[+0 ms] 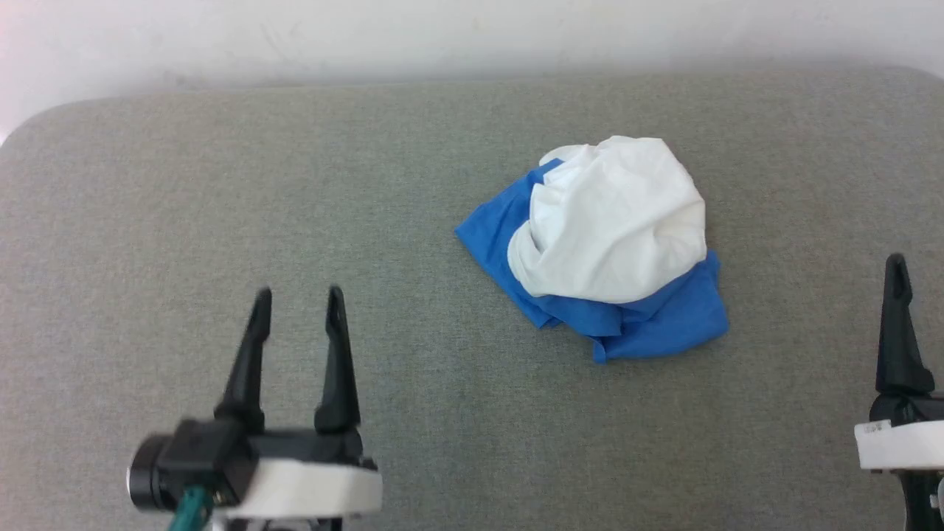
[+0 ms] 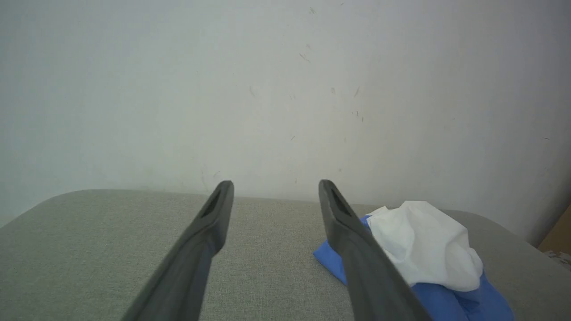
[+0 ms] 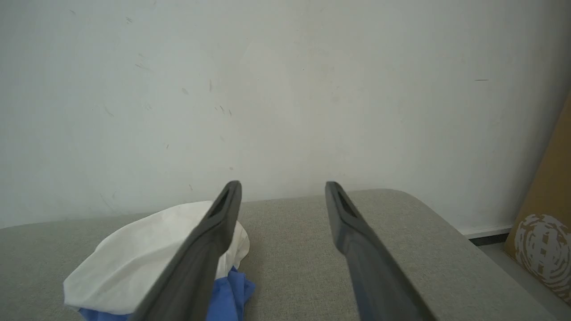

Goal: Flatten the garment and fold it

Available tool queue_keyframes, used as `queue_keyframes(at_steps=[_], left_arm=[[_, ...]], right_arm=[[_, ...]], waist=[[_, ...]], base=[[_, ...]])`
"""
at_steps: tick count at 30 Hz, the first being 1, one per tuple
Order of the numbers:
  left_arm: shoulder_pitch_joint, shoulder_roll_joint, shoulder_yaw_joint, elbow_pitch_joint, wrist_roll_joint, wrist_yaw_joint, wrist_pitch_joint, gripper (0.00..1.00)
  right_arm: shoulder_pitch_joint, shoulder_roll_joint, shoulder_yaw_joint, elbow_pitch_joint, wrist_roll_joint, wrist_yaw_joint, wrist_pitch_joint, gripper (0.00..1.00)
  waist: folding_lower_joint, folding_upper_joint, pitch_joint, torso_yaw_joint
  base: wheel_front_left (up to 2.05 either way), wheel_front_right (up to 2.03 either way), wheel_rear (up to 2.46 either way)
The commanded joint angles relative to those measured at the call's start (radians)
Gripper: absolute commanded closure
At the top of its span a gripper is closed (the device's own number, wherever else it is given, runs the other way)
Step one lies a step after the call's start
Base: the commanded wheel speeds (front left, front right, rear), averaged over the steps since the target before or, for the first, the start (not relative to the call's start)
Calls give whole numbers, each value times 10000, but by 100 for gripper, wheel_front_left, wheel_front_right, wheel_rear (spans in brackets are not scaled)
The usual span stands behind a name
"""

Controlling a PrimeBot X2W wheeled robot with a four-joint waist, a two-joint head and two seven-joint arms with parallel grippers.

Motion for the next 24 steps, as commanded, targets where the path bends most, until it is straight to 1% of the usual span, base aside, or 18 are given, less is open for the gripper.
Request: queue_keyframes(at_steps=[1,5,8,9,13,16,22,23,24], left_arm=[[485,-327,213,-184,413,-120,-46,0],[1246,-1051,597,-210,1151,-822,-47,0],[1298,-1446,825,-1,1463,-1450,-48,0],[1261,-1581,929,33,1547,-1626,-48,0],[1122,-1986,1232,193,1887,-2234,-48,0],[1016,-2255,1344,288,2123,-2603,-48,0],[819,-2903,1495,546,2530,-3115,-48,0],[819,-2903,1495,546,2530,-3115,-48,0],[740,-3100,1523,619,2679,-3271,-49,0]], right_arm=[[179,32,44,15,53,-19,41,0],[299,33,29,110,156,-19,111,0],[129,14,130,87,86,-19,352,0],[9,-95,197,80,84,-19,476,0],[-658,-1012,484,127,274,-19,1223,0],[-1266,-1745,644,314,795,-19,2038,0],[-2291,-3425,1188,1212,1956,-19,3757,0],[-2291,-3425,1188,1212,1956,-19,3757,0],[-2509,-4005,1587,1509,2304,-19,4148,0]], waist=[[0,0,47,130],[0,0,78,407],[0,0,124,554],[0,0,150,581],[0,0,354,654],[0,0,631,698],[0,0,1349,821],[0,0,1349,821],[0,0,1587,894]], base=[[0,0,0],[0,0,0],[0,0,0],[0,0,0],[0,0,0],[0,0,0],[0,0,0],[0,0,0],[0,0,0]])
